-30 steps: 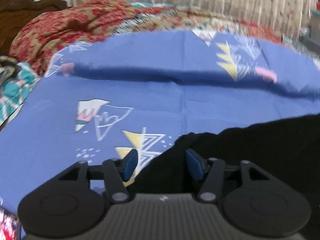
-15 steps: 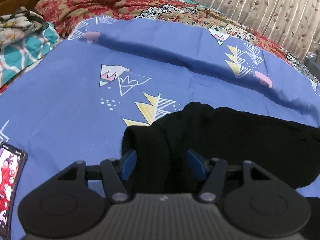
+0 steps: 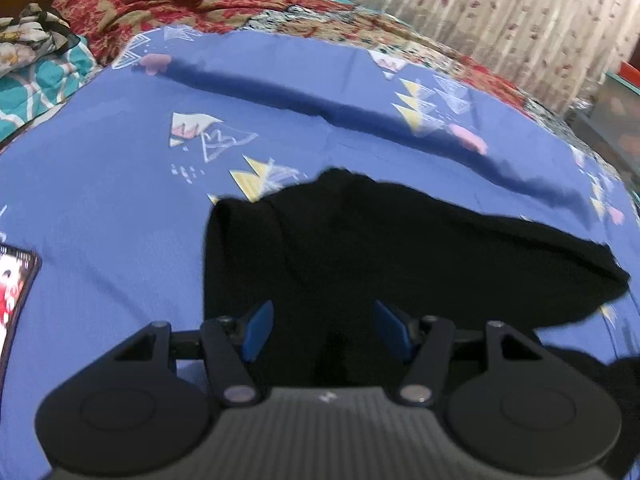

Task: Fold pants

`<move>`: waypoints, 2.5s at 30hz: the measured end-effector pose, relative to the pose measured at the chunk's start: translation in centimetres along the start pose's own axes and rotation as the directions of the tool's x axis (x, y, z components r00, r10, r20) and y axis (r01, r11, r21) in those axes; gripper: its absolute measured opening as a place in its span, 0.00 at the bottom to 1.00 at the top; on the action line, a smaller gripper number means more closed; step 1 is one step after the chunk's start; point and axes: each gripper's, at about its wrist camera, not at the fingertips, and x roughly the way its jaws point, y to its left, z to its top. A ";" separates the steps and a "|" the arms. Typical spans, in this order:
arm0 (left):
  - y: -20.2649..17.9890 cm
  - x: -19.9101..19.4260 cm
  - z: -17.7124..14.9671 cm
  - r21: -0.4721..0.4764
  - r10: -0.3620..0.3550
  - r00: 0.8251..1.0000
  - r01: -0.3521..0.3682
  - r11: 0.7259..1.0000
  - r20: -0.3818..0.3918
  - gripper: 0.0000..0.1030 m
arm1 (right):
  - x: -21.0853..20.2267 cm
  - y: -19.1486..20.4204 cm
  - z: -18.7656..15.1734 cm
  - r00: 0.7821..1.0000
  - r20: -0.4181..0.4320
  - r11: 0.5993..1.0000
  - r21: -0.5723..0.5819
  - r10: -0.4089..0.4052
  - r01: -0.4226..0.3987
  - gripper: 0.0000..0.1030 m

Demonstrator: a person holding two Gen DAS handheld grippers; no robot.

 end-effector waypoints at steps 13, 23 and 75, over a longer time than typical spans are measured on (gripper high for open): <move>-5.1 -5.0 -6.2 0.093 -0.061 0.997 0.065 0.994 -0.039 0.56 | -12.0 5.7 -11.9 0.959 -0.136 0.885 -0.370 0.248 -0.282 0.43; -3.4 -5.3 -1.1 0.213 0.138 0.987 -0.153 0.965 0.084 0.59 | -11.7 6.5 -10.5 0.952 -0.142 0.869 -0.390 0.271 -0.306 0.43; -3.1 -11.0 -6.4 0.250 0.039 0.981 -0.087 0.964 0.192 0.08 | -12.9 -14.6 0.4 0.996 0.084 0.970 0.240 0.008 -0.028 0.06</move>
